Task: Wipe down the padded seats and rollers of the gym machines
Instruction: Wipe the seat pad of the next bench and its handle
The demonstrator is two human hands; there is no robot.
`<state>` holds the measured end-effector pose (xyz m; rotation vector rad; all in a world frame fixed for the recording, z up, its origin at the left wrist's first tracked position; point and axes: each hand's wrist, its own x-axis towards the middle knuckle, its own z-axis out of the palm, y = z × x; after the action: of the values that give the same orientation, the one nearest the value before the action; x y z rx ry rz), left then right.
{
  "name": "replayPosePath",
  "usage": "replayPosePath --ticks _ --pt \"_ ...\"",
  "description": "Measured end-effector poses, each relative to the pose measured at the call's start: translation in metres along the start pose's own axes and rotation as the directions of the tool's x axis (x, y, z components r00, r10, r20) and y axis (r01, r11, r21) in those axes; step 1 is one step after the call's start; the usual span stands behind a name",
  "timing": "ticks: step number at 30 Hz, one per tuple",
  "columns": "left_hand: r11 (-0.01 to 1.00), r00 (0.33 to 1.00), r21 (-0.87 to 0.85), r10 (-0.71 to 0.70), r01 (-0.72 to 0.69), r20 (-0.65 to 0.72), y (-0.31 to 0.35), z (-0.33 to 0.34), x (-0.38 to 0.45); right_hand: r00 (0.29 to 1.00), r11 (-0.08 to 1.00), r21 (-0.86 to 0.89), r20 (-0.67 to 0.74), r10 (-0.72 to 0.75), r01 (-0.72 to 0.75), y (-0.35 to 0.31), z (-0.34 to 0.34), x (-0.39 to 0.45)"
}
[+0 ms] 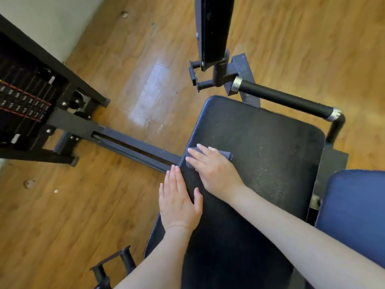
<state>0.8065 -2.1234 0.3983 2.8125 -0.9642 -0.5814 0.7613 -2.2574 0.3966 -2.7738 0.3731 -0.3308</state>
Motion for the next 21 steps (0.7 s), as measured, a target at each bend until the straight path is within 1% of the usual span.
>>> replayPosePath --ticks 2,3,4,6,9,11,14,16,18,21 --pt "1.0 1.0 0.013 0.014 -0.013 -0.025 -0.001 0.001 0.0 0.999 0.998 -0.03 0.018 -0.05 0.051 0.01 0.001 0.016" --pt "1.0 0.999 0.017 0.018 -0.018 -0.036 -0.002 0.002 0.001 0.999 0.998 -0.04 0.031 -0.04 0.041 0.015 0.003 0.027" --pt "1.0 0.999 0.019 0.018 -0.018 -0.031 -0.002 0.003 0.0 0.999 0.999 -0.038 0.038 -0.001 0.003 0.018 0.005 0.039" --pt "1.0 0.999 0.015 0.022 -0.022 -0.023 -0.003 0.003 0.0 0.989 0.99 -0.029 0.036 0.14 -0.139 0.026 0.007 0.065" --pt "1.0 0.999 0.002 0.026 -0.026 -0.026 -0.002 0.002 0.0 0.944 0.945 -0.013 -0.047 0.327 -0.328 0.041 0.003 0.087" --pt "1.0 0.999 -0.013 0.028 -0.028 -0.028 -0.002 0.001 -0.001 0.908 0.914 0.007 -0.106 0.405 -0.407 0.051 0.0 0.078" --pt "0.999 1.0 -0.037 0.03 -0.03 -0.007 -0.002 0.0 -0.002 0.852 0.867 -0.003 -0.183 0.49 -0.499 0.066 -0.01 0.044" --pt "0.999 0.999 -0.033 0.035 -0.035 0.008 -0.003 0.0 -0.001 0.8 0.813 -0.025 -0.203 0.565 -0.581 0.08 -0.02 0.017" --pt "0.999 0.999 -0.032 0.039 -0.039 0.016 -0.003 0.0 -0.001 0.728 0.74 -0.044 -0.223 0.648 -0.672 0.093 -0.034 -0.012" --pt "0.999 0.999 -0.037 0.023 -0.021 0.04 -0.003 0.0 0.0 0.58 0.609 0.004 -0.298 0.758 -0.793 0.108 -0.052 -0.055"
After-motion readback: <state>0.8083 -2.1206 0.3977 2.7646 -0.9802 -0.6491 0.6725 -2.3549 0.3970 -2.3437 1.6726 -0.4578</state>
